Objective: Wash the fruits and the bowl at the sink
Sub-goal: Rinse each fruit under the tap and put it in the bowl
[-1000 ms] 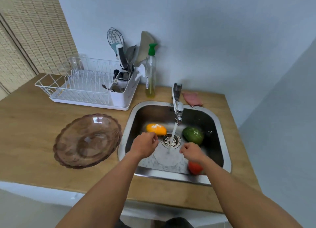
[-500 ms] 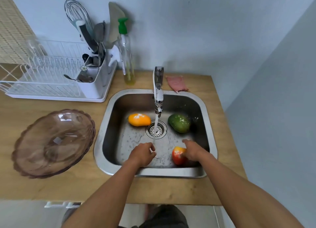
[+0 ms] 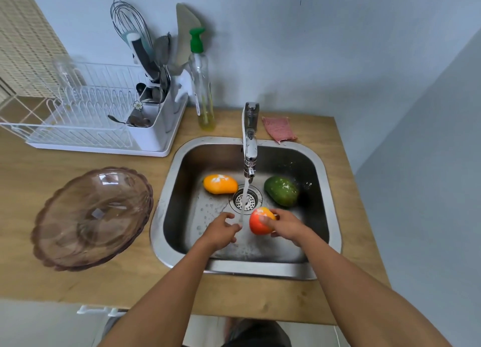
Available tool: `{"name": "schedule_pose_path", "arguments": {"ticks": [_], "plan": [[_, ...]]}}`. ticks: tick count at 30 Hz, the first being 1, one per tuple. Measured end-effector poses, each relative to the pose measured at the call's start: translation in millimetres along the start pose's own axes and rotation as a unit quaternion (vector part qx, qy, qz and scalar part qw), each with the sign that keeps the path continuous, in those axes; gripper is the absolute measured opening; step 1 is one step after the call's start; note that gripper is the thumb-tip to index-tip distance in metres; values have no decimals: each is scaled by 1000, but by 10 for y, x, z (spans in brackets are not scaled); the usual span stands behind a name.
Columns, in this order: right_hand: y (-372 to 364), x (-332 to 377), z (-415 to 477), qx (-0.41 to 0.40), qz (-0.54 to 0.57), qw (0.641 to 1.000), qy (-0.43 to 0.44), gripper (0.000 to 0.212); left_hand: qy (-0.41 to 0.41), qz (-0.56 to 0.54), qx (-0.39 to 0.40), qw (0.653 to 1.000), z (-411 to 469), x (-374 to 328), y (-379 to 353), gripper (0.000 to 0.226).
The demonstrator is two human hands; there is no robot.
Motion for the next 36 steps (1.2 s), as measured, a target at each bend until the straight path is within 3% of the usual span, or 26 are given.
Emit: {"name": "schedule_pose_path", "arguments": {"ticks": [3, 7, 12, 23, 28, 32, 36], "plan": [[-166, 212, 32, 10, 76, 997, 22, 63, 54, -128, -4, 990, -26, -37, 47, 43], [-366, 454, 43, 18, 126, 990, 56, 61, 67, -192, 12, 979, -10, -109, 63, 46], [-464, 479, 111, 28, 155, 986, 59, 61, 35, -195, -4, 980, 56, -186, 80, 44], [-401, 523, 81, -35, 201, 979, 19, 30, 27, -183, 5, 983, 150, -296, 83, 49], [-371, 606, 136, -55, 185, 981, 19, 29, 31, -178, -1, 984, 204, -350, 152, 43], [-340, 606, 172, -111, 202, 973, -8, 40, 34, -171, 25, 984, 224, -478, 166, 41], [-326, 604, 127, -115, 180, 977, -23, 51, 45, -138, 49, 988, 224, -584, 143, 42]]}}
Point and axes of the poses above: each hand's wrist, its own z-axis towards the middle knuckle, its own y-axis out of the back of the hand, x = y × z, the point moved 6 cm from there along z, towards the middle knuckle, and after that the axes turned 3 degrees about z, right-handed, at the moved point
